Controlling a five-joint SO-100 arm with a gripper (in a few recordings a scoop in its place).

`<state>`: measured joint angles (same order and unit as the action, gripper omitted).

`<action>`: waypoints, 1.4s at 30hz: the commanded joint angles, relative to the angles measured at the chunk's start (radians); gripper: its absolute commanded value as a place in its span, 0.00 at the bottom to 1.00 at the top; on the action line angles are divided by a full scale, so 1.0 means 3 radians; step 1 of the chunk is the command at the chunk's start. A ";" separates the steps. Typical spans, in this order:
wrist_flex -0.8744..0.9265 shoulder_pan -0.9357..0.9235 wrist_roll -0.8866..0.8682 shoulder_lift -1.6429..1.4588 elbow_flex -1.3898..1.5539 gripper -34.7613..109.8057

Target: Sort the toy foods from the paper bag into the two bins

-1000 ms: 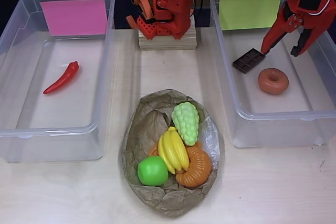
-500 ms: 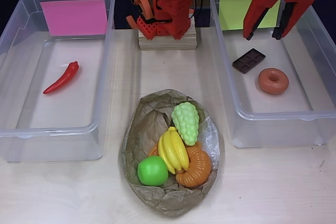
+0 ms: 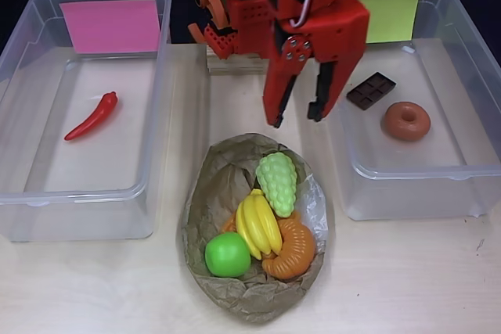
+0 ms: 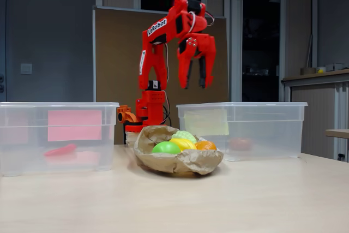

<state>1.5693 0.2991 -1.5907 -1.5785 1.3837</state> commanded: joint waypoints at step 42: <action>-0.0920 -0.0026 -0.0082 0.1115 0.0424 0.41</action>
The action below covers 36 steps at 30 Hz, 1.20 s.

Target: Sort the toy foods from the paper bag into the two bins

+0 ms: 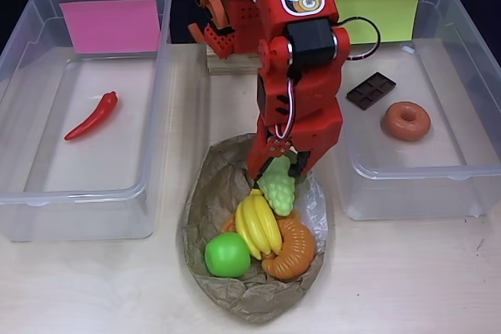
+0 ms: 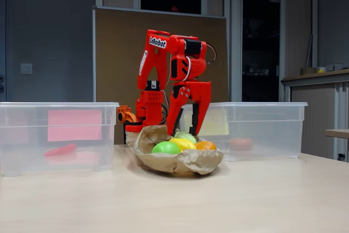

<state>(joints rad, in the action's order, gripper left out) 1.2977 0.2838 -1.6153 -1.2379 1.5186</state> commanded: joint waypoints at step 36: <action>0.0465 -0.0133 0.0332 0.0516 -0.0721 0.24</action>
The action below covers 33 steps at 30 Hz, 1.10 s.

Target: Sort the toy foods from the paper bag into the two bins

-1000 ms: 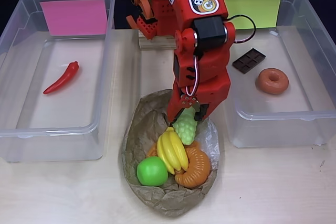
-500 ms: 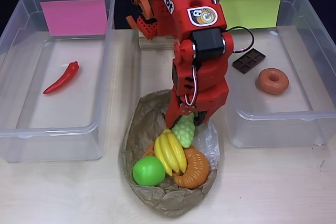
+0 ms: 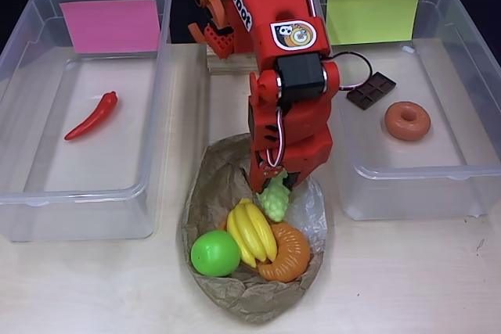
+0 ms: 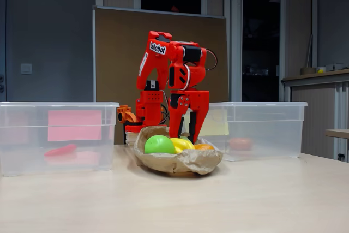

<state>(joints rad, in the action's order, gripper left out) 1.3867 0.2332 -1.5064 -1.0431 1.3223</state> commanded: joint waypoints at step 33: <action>0.1038 -0.1176 0.1273 -0.2470 -0.0409 0.24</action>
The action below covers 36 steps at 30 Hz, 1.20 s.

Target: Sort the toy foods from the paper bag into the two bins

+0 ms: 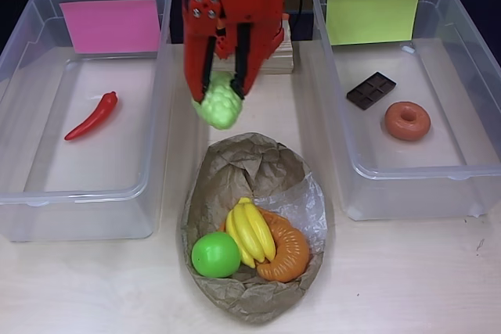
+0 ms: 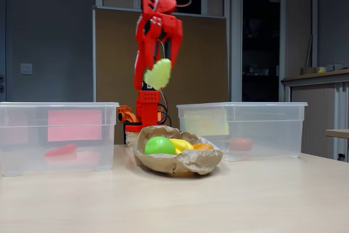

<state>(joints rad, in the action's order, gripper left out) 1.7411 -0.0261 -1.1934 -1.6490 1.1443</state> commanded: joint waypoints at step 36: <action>-0.1560 -0.1943 0.0476 0.1503 0.0915 0.26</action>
<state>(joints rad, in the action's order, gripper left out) 1.2778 -0.6289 -1.0400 -1.1858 1.4312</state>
